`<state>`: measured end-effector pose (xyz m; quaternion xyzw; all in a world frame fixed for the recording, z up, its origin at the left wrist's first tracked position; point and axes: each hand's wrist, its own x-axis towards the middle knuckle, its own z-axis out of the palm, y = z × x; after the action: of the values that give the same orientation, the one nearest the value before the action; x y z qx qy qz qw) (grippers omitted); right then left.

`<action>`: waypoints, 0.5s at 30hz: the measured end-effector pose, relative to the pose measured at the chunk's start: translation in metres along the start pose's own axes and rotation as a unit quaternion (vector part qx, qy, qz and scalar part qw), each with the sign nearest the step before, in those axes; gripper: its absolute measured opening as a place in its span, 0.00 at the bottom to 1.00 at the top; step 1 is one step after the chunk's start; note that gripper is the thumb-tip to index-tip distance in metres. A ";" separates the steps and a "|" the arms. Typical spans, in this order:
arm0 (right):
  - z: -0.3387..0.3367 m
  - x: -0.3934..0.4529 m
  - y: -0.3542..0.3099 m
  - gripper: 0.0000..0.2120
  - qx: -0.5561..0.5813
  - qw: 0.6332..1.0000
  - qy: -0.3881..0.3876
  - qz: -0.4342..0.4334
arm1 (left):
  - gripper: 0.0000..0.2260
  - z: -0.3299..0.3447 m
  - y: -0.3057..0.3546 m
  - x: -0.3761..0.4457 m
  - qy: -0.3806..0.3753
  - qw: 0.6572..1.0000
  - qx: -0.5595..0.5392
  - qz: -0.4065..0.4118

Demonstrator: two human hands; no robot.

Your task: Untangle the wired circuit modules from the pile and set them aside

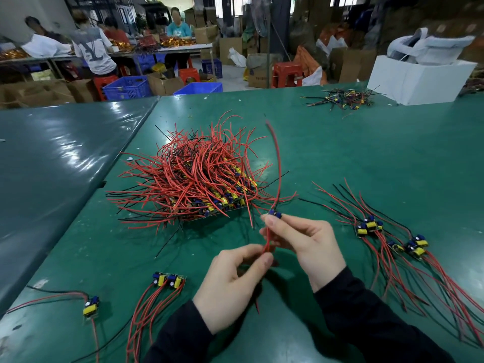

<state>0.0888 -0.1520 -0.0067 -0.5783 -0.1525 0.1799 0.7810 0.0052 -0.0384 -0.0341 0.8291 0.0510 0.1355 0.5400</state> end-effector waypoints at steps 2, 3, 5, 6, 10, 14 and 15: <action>0.002 -0.002 0.005 0.06 -0.010 1.000 -0.011 0.013 | 0.11 0.003 0.005 -0.001 -0.017 0.995 -0.096 -0.010; 0.003 -0.002 0.006 0.07 -0.010 1.000 -0.014 0.022 | 0.11 0.006 0.005 -0.001 -0.015 0.991 -0.133 -0.027; 0.003 -0.001 0.007 0.06 -0.008 1.000 -0.006 0.028 | 0.17 0.014 0.002 -0.001 -0.013 0.980 -0.182 -0.075; 0.002 0.000 0.006 0.04 0.004 0.999 0.008 0.032 | 0.19 0.018 0.001 -0.002 -0.011 0.978 -0.187 -0.091; -0.009 0.010 -0.005 0.07 0.109 0.988 0.089 0.056 | 0.16 0.030 -0.001 -0.010 -0.006 0.999 -0.045 -0.021; -0.017 0.017 -0.011 0.06 0.179 0.972 0.145 0.052 | 0.17 0.034 0.002 -0.014 -0.023 0.999 0.033 0.034; -0.017 0.017 -0.011 0.07 0.186 0.970 0.147 0.050 | 0.17 0.035 0.003 -0.014 -0.026 0.999 0.031 0.036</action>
<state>0.1125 -0.1612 -0.0004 -0.4501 0.0288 0.1569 0.8786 0.0012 -0.0742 -0.0474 0.8499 0.0110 0.1314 0.5101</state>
